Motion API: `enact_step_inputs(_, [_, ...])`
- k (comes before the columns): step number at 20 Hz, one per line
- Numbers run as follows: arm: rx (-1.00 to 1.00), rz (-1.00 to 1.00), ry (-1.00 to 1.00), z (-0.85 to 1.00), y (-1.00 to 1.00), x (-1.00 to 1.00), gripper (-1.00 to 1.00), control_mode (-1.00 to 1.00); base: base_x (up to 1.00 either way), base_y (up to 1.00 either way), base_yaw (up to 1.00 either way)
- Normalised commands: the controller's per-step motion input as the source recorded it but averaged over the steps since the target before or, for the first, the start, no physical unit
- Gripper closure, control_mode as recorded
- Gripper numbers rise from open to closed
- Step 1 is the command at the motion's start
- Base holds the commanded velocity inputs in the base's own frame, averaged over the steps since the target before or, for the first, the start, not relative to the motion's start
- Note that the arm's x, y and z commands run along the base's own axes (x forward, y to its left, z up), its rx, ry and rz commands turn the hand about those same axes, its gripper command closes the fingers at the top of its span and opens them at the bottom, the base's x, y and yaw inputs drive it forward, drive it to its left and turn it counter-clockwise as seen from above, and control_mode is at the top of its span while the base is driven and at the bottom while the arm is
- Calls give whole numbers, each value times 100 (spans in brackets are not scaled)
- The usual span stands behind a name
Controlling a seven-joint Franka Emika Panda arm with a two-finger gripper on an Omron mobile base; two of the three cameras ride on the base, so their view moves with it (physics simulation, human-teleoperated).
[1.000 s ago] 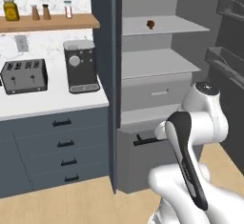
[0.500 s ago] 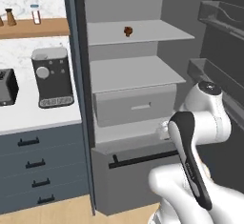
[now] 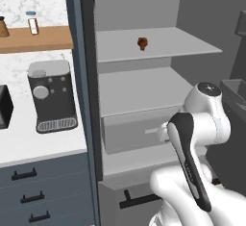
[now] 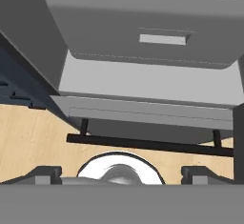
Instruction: Place one lime and one chicken drumstick in each tupperware on the nearby counter, to pack two identical lunches.
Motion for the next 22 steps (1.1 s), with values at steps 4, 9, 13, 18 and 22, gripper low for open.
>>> enact_step_inputs(4, [0, 0, -16, 4, 0, 2, -100, -100, 9, -2, 0])
enact_step_inputs(9, [0, 0, -39, 40, 0, 0, -100, -100, 0, 0, 0])
enact_step_inputs(13, [5, -5, -21, 56, 0, 9, -100, -100, 0, 0, 0])
enact_step_inputs(18, [7, -21, -15, 69, 11, 27, -100, -100, 0, 0, 0])
enact_step_inputs(22, [14, -19, -9, 91, 3, 39, -100, -100, 0, 0, 0])
